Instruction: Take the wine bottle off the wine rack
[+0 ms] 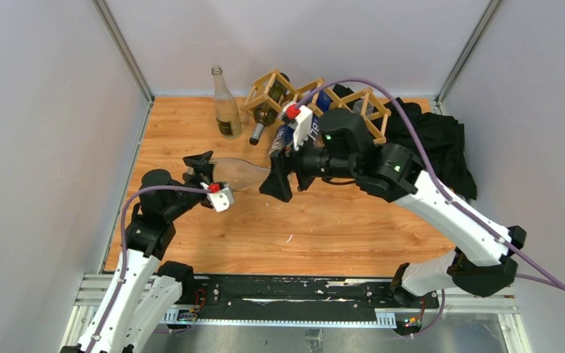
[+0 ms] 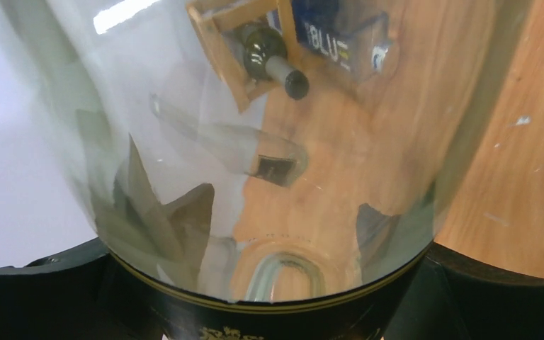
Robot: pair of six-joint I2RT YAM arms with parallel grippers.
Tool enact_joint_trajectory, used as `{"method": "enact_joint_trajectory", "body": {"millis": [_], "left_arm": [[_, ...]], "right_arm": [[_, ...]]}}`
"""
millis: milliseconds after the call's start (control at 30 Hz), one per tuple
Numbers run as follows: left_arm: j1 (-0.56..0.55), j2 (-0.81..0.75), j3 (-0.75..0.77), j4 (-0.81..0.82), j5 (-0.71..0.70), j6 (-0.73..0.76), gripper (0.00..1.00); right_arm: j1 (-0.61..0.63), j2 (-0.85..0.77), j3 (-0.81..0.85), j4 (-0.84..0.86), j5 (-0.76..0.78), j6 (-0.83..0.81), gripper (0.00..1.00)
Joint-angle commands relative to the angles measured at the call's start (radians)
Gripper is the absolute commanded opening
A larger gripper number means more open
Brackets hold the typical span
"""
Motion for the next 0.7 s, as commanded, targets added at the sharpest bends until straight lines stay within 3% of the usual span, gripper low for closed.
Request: {"method": "enact_joint_trajectory", "body": {"millis": [0, 267, 667], "left_arm": [[-0.006, -0.028, 0.078, 0.167, -0.001, -0.276, 0.00], [-0.006, -0.056, 0.115, 0.131, 0.111, -0.534, 0.00], [-0.006, -0.007, 0.219, 0.000, 0.254, -0.863, 0.00]], "right_arm": [[-0.016, -0.090, 0.024, 0.090, 0.154, -0.038, 0.87], [-0.015, -0.167, -0.063, 0.309, 0.187, -0.035, 0.87], [-0.013, -0.074, -0.055, 0.543, 0.098, -0.002, 0.86]]}}
